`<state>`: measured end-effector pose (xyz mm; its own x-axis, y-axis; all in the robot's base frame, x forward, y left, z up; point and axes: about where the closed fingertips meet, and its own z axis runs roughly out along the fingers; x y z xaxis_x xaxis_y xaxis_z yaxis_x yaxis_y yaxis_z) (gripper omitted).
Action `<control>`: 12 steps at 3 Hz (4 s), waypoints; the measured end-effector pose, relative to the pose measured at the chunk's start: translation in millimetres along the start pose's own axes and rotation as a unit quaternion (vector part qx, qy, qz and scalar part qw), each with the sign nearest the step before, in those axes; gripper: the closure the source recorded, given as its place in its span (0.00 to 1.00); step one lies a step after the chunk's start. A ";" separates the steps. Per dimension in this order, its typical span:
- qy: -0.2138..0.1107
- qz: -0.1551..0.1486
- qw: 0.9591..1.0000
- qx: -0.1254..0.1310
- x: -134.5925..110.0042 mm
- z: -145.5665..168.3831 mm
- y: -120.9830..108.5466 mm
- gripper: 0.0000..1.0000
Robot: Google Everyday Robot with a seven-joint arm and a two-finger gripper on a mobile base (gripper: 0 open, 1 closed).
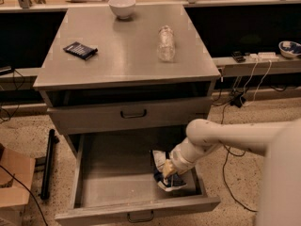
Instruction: Pick blue chip bag from middle drawer and place on counter
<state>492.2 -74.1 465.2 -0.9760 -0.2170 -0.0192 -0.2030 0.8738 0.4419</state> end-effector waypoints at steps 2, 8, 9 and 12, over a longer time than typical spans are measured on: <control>-0.119 -0.080 0.989 -0.020 48.8 -145.5 36.1 1.00; -0.309 -0.366 0.876 0.047 -70.9 -439.5 101.9 1.00; -0.313 -0.381 0.868 0.065 -77.3 -450.2 113.8 1.00; -0.249 -0.522 0.814 0.057 -173.7 -406.0 226.1 0.87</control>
Offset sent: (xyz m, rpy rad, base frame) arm -0.0635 -0.0879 0.2714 0.1104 -0.5058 0.0631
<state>648.0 -15.6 932.5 -0.1731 -0.6878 -0.7049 -0.9202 0.3681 -0.1332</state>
